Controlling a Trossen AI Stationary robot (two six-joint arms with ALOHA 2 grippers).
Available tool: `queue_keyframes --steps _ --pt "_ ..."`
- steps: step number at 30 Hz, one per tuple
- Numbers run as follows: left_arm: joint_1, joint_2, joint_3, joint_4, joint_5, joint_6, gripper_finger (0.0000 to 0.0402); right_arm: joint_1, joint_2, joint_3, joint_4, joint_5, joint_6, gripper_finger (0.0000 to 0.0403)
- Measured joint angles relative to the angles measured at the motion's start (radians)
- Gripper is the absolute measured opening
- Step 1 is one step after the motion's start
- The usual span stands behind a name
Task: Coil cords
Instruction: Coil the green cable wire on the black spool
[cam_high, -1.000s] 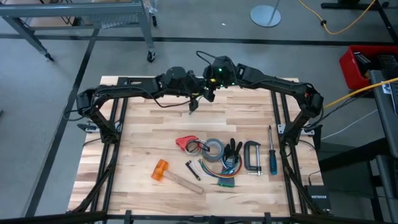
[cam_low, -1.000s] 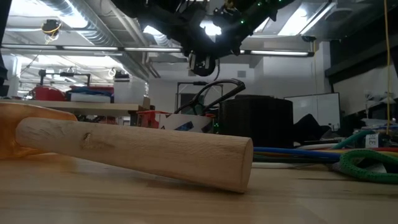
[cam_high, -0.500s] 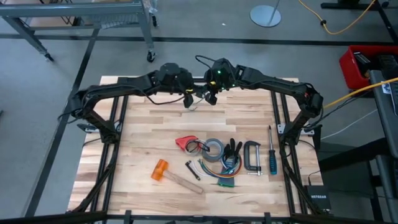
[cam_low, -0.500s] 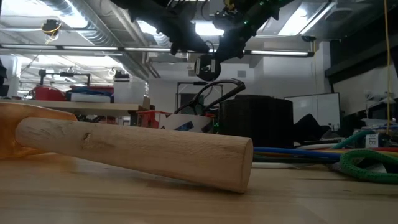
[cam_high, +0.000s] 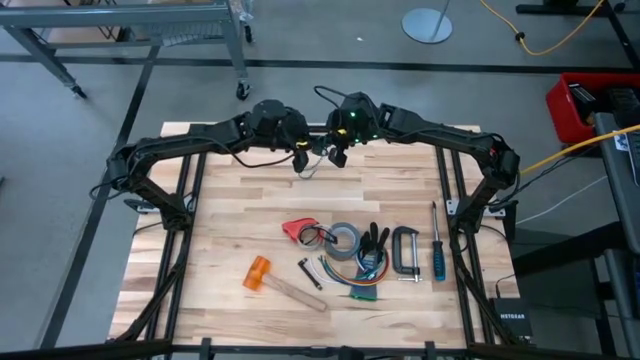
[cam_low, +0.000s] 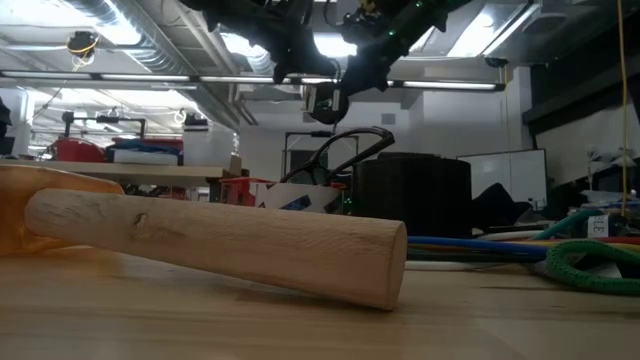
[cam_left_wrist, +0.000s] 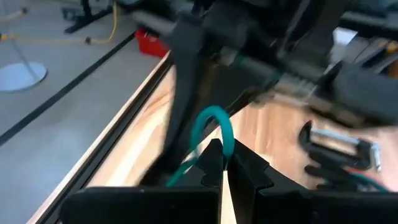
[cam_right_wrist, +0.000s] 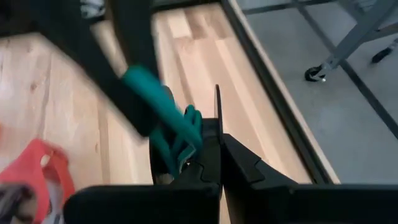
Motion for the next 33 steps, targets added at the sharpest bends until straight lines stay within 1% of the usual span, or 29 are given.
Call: queue_keyframes --steps 3,6,9,17,24,26,33 --pt "-0.019 0.000 0.000 0.047 0.011 -0.003 0.0000 0.000 0.000 0.000 0.062 0.021 0.008 0.0001" --pt "-0.034 0.000 0.000 0.049 0.014 -0.004 0.0000 0.000 0.000 0.000 0.117 0.028 0.011 0.0001" --pt "-0.043 0.000 0.000 0.044 0.014 0.003 0.0000 0.000 -0.001 0.000 0.129 0.028 0.011 0.0001" --pt "-0.013 -0.004 0.000 -0.016 0.014 -0.019 0.0000 -0.001 -0.001 0.000 0.005 0.028 0.010 0.0001" --pt "0.003 -0.010 0.000 -0.144 0.018 -0.033 0.0000 -0.001 -0.001 0.000 -0.093 0.028 0.003 0.0001" --pt "0.005 -0.017 0.000 -0.171 0.024 -0.024 0.0000 -0.001 -0.001 0.000 -0.104 0.005 0.002 0.0001" --pt "0.025 -0.026 0.000 -0.293 0.026 0.046 0.0000 -0.001 -0.001 0.000 -0.099 -0.163 0.000 0.0001"
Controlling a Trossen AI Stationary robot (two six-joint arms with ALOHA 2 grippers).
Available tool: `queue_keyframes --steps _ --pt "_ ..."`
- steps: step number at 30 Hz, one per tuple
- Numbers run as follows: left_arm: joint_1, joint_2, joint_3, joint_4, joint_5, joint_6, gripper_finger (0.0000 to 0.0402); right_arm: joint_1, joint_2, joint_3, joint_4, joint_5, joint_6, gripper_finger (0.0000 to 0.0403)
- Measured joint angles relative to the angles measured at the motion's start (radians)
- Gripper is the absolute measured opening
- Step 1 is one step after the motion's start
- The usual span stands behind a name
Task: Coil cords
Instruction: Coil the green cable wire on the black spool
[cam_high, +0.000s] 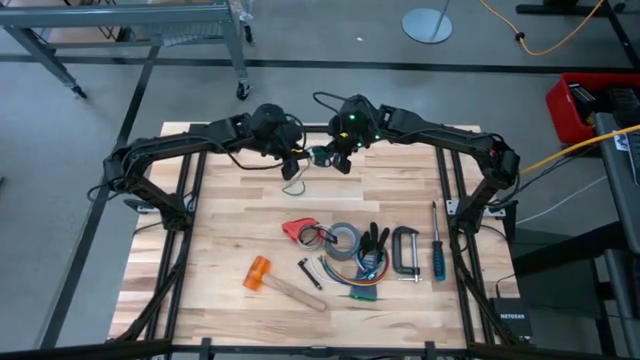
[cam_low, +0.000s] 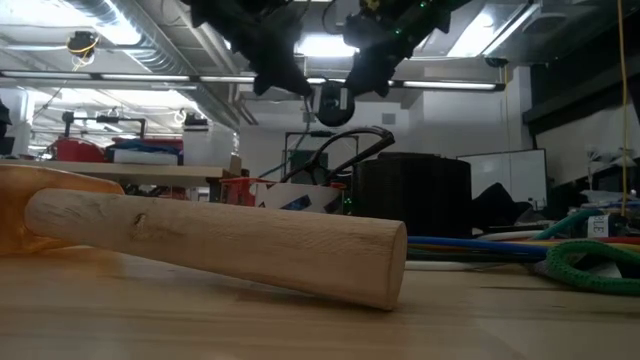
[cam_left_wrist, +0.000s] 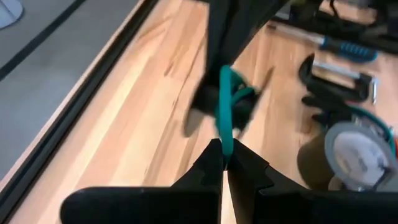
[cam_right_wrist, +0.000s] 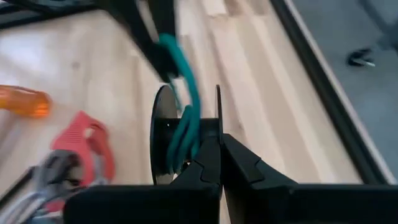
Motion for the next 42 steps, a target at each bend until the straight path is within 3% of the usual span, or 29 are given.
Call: queue_keyframes --steps 8,18,26,34,42 --pt "0.017 0.000 0.000 -0.070 0.001 0.047 0.0000 -0.001 0.000 0.000 0.016 -0.111 0.000 0.0001" --pt "0.018 0.000 0.000 -0.115 0.038 0.060 0.0000 -0.009 -0.043 0.000 0.142 -0.115 0.001 0.0001" --pt "0.018 -0.002 0.002 -0.048 0.036 0.057 0.0006 -0.038 -0.085 -0.001 0.282 -0.067 0.004 0.0001" --pt "0.018 0.002 0.000 0.081 0.034 0.064 0.0045 -0.068 -0.121 0.003 0.410 0.004 0.014 0.0001" --pt "0.019 0.001 0.000 0.087 -0.006 0.084 0.0089 -0.073 -0.155 0.000 0.434 0.113 0.003 0.0001"
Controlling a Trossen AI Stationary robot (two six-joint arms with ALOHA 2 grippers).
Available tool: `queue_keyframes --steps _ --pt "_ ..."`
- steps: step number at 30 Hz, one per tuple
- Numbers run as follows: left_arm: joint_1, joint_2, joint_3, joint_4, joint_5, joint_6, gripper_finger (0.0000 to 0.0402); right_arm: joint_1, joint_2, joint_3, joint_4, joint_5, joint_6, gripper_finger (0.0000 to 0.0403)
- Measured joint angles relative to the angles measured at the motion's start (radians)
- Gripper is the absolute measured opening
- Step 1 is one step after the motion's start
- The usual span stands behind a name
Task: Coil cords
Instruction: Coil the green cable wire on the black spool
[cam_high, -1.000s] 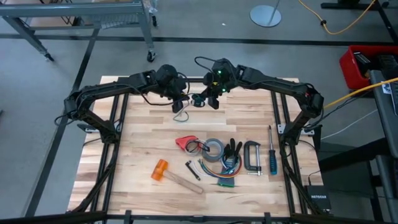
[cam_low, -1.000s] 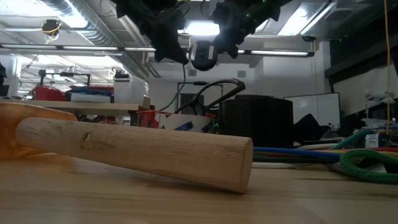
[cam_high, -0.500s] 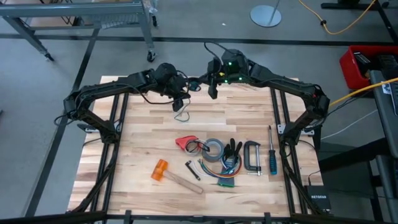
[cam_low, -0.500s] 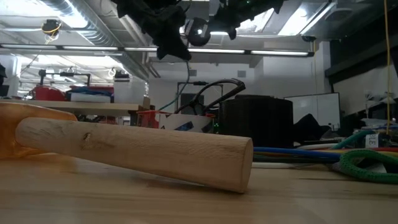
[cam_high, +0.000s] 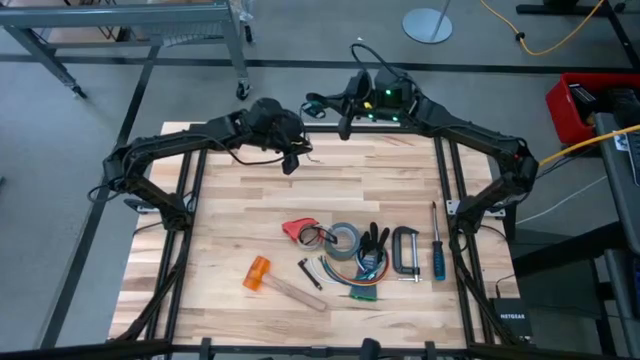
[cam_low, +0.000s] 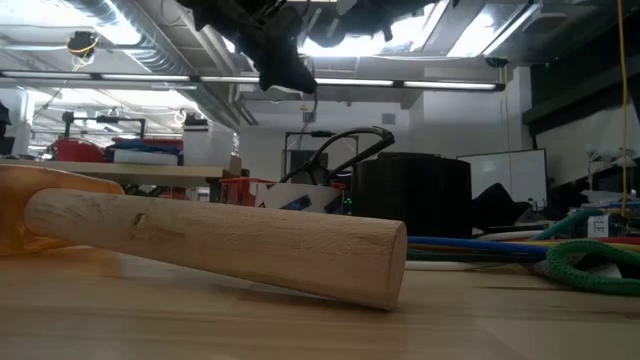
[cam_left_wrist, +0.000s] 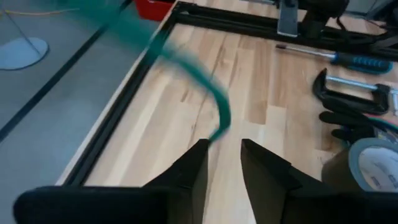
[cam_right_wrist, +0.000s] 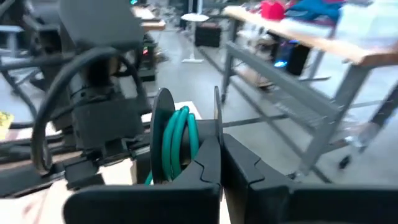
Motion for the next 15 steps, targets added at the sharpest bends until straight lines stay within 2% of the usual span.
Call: queue_keyframes --steps 7,15 --pt "0.000 0.000 0.000 -0.039 -0.048 -0.030 0.0105 -0.001 -0.079 0.000 -0.059 0.102 -0.029 0.0001" --pt "-0.007 0.000 0.000 0.144 -0.069 -0.046 0.0091 -0.001 -0.161 0.000 -0.198 0.121 -0.001 0.0001"
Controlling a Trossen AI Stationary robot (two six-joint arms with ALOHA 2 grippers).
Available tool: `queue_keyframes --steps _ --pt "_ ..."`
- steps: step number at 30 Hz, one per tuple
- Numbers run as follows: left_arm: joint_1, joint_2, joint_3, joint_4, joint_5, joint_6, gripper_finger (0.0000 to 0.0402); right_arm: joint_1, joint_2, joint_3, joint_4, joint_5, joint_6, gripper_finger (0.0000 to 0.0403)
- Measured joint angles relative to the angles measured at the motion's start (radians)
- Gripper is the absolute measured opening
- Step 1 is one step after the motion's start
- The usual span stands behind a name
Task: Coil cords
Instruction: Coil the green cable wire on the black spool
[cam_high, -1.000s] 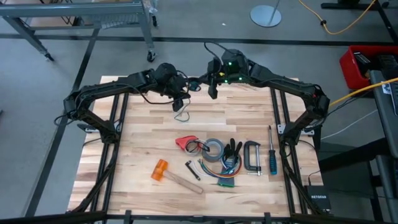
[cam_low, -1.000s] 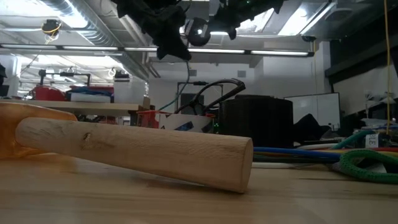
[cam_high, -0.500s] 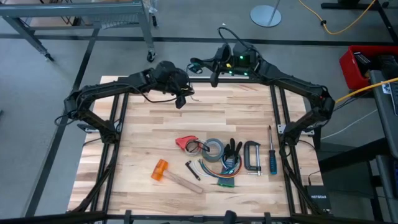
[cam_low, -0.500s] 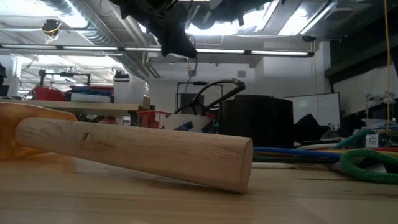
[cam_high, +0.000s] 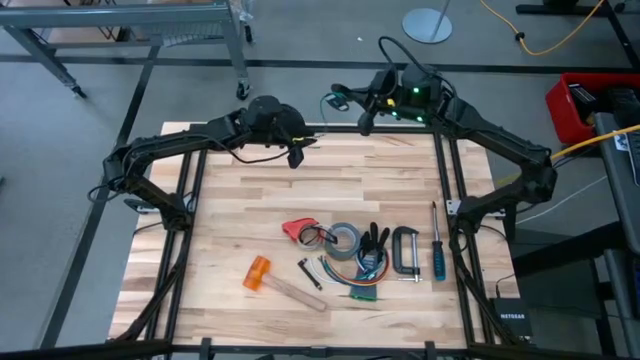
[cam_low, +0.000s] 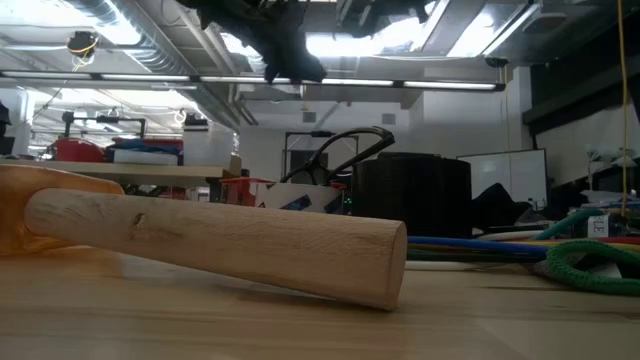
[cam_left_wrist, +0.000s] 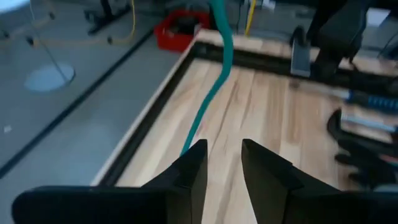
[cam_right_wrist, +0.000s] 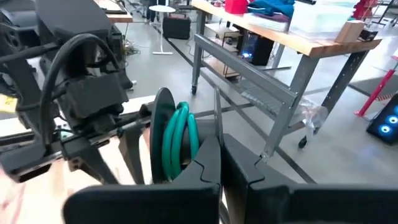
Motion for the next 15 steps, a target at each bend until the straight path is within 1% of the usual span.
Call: queue_keyframes --steps 3,11,15 --pt "-0.013 0.000 0.000 0.057 0.000 0.000 0.0089 0.000 -0.026 0.000 -0.031 0.000 0.002 0.0001" --pt "-0.066 0.041 0.000 0.219 -0.008 0.006 0.0088 0.002 -0.054 0.000 -0.017 0.018 0.002 0.0001" --pt "-0.088 0.074 0.000 0.308 -0.048 0.027 0.0088 0.002 -0.054 0.000 -0.019 0.019 0.002 0.0001"
